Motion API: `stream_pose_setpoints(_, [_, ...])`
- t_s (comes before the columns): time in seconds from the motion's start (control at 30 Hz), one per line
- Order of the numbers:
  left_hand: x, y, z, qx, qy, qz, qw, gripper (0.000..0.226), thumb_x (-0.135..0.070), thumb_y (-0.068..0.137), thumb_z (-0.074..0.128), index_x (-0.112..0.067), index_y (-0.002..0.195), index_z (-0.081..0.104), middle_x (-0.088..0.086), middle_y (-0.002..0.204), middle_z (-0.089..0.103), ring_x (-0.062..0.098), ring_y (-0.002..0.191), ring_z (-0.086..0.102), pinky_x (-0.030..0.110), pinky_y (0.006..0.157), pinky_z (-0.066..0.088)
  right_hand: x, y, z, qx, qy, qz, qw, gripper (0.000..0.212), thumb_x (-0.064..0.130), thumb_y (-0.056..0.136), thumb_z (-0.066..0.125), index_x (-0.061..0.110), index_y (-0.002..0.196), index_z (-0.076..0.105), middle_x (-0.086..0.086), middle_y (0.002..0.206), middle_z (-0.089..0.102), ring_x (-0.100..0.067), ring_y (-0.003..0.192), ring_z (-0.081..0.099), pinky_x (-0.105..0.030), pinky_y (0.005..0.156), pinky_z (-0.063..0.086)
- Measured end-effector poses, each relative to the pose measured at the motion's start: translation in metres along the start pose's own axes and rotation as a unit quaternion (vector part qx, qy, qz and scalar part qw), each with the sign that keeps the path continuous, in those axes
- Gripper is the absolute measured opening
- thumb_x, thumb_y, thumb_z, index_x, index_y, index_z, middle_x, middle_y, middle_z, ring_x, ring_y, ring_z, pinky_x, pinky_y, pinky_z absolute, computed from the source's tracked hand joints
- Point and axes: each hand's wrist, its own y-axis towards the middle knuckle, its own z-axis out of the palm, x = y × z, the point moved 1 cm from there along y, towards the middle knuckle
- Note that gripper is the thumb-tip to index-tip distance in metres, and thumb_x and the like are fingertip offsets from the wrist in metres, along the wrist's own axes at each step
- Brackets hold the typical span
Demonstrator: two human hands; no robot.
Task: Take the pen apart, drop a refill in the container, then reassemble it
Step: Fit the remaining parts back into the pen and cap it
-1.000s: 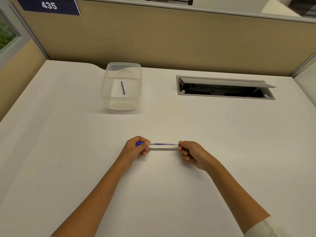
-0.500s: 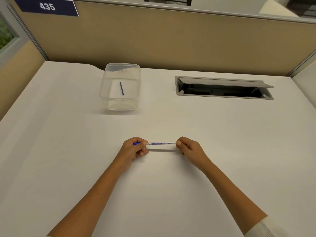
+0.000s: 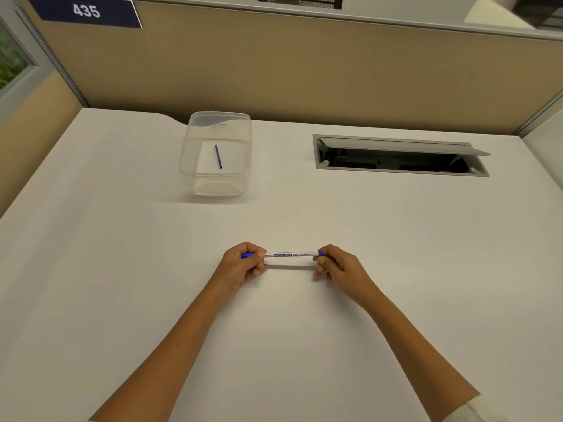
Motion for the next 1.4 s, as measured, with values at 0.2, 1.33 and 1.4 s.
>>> stream_pose_setpoints(0.2, [0.001, -0.002, 0.001, -0.002, 0.007, 0.004, 1.0, 0.015, -0.001, 0.089, 0.057, -0.008, 0.078, 0.065, 0.0, 0.054, 0.057, 0.009, 0.045, 0.046, 0.032, 0.081, 0.057, 0.005, -0.001, -0.009, 0.081, 0.167, 0.093, 0.978, 0.026, 0.02, 0.1, 0.041, 0.011, 0.092, 0.064, 0.002, 0.071, 0.064, -0.016, 0.07, 0.065, -0.019, 0.055, 0.044])
stream_pose_setpoints(1.33, [0.018, -0.007, 0.015, -0.153, 0.457, 0.31, 0.82, 0.016, -0.005, 0.082, 0.07, -0.008, 0.097, 0.074, 0.009, 0.091, 0.061, 0.022, 0.084, 0.045, 0.029, 0.074, 0.039, -0.027, -0.005, -0.002, -0.238, -0.208, -0.081, 0.945, 0.012, 0.006, 0.085, 0.066, 0.006, 0.095, 0.073, -0.011, 0.087, 0.06, -0.027, 0.084, 0.053, -0.033, 0.075, 0.044])
stream_pose_setpoints(1.4, [0.018, -0.007, 0.015, -0.151, 0.468, 0.302, 0.817, 0.02, -0.006, 0.082, 0.069, -0.007, 0.102, 0.073, 0.01, 0.095, 0.061, 0.024, 0.086, 0.047, 0.028, 0.076, 0.039, -0.026, -0.005, -0.003, -0.232, -0.204, -0.086, 0.947, 0.013, 0.005, 0.084, 0.066, 0.004, 0.096, 0.072, -0.012, 0.088, 0.059, -0.028, 0.085, 0.054, -0.035, 0.075, 0.045])
